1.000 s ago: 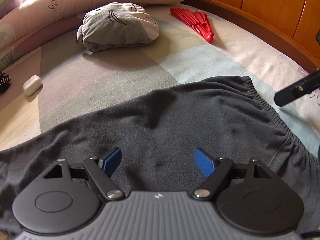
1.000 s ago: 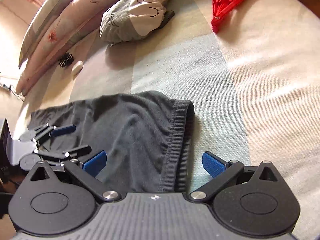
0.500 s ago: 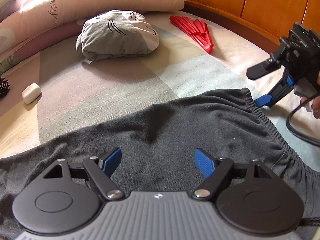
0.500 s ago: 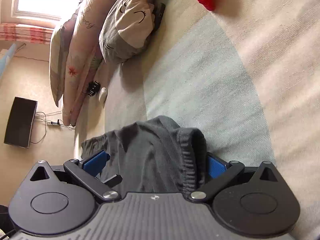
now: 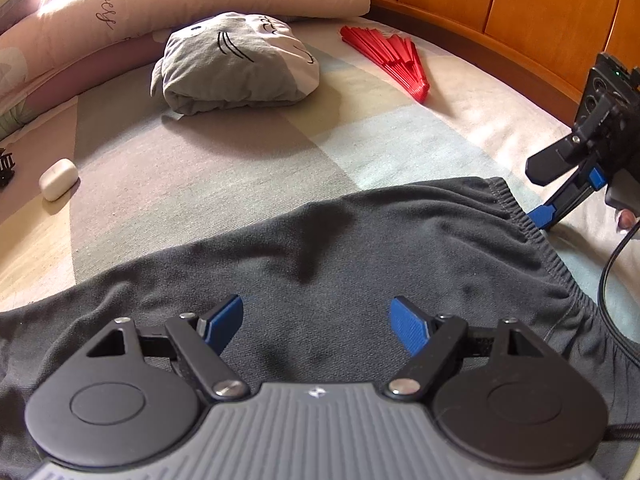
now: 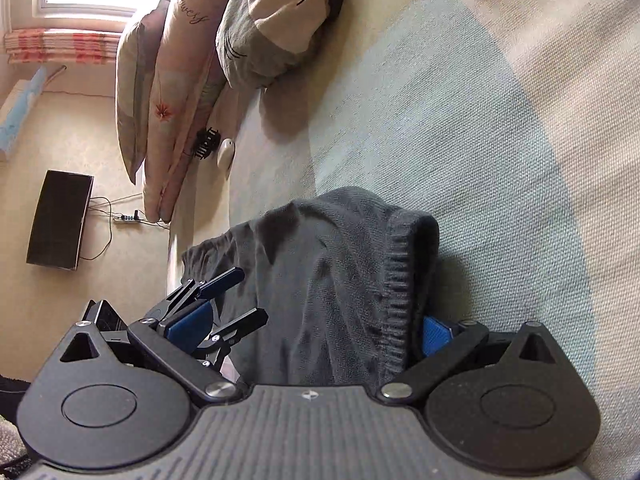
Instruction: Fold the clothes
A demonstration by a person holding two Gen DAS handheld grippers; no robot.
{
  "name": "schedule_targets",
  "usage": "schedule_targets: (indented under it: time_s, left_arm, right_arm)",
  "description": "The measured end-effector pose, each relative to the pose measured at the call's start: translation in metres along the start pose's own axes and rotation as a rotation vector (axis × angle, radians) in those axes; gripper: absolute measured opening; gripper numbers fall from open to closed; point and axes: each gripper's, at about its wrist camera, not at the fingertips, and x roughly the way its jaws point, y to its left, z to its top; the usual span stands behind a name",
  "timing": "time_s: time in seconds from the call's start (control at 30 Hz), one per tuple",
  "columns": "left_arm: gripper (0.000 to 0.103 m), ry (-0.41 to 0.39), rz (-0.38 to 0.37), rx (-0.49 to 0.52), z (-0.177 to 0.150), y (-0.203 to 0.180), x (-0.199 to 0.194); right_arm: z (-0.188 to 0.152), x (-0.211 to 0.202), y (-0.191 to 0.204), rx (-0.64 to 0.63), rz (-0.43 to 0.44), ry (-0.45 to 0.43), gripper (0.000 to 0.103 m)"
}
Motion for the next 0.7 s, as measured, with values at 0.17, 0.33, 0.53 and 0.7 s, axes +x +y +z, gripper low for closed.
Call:
schedule_targets:
  time_s: [0.17, 0.33, 0.53, 0.7]
  left_arm:
    - [0.081, 0.010, -0.002, -0.003, -0.003, 0.001, 0.001]
    - [0.081, 0.009, -0.012, -0.011, -0.005, 0.003, -0.002]
    - [0.081, 0.010, -0.014, -0.036, -0.007, 0.009, 0.000]
    - [0.081, 0.018, -0.017, -0.027, -0.009, 0.006, -0.001]
  right_arm:
    - [0.028, 0.011, -0.001, -0.017, 0.041, -0.041, 0.103]
    - [0.010, 0.003, -0.005, 0.005, 0.078, 0.011, 0.103]
    - [0.002, 0.005, -0.008, 0.026, 0.133, 0.007, 0.103]
    - [0.014, 0.013, -0.004, -0.004, 0.125, -0.016, 0.100]
